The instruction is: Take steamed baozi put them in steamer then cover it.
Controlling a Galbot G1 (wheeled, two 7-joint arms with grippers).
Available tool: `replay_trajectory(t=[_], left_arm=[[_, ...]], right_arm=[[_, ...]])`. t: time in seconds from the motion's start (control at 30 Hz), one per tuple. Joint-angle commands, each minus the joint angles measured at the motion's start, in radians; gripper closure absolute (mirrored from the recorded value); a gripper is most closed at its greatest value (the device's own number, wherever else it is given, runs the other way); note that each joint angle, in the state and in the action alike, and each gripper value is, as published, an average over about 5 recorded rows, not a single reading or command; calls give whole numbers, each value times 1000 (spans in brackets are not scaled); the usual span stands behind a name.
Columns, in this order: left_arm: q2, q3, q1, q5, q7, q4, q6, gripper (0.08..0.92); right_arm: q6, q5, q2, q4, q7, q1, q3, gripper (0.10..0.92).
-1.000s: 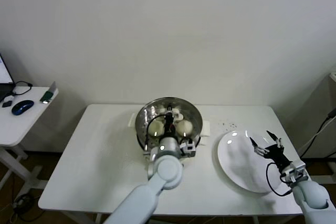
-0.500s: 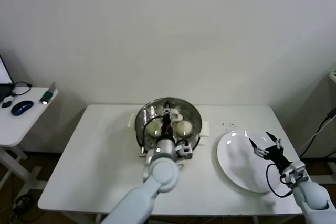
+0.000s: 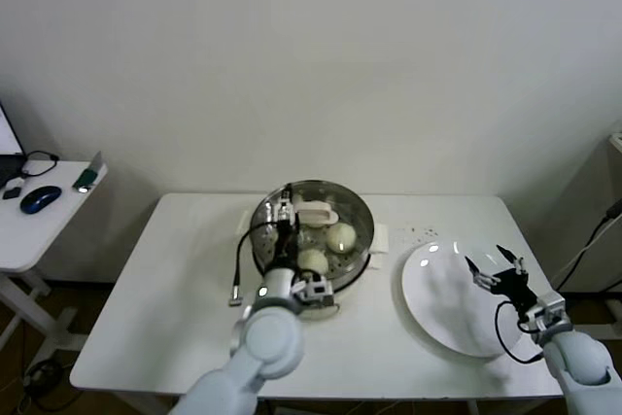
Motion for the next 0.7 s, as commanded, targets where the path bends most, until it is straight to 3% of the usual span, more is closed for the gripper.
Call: replay_trajectory(t=[0.03, 0.23, 0.4, 0.53, 0.7], left_arm=[[104, -126, 217, -199, -156, -261, -28, 180], [131, -295, 362, -484, -388, -294, -250, 177], [95, -526, 518, -814, -504, -274, -490, 177], [59, -704, 584, -1088, -524, -177, -685, 177], [29, -867, 605, -1389, -466, -27, -865, 177]], right_arm=[[-52, 14, 3, 26, 18, 5, -6, 203], [-46, 16, 12, 50, 18, 0, -11, 203], [-36, 14, 23, 68, 18, -9, -8, 203], [-13, 11, 39, 79, 18, -18, -3, 203], [1, 8, 57, 113, 17, -44, 8, 203]])
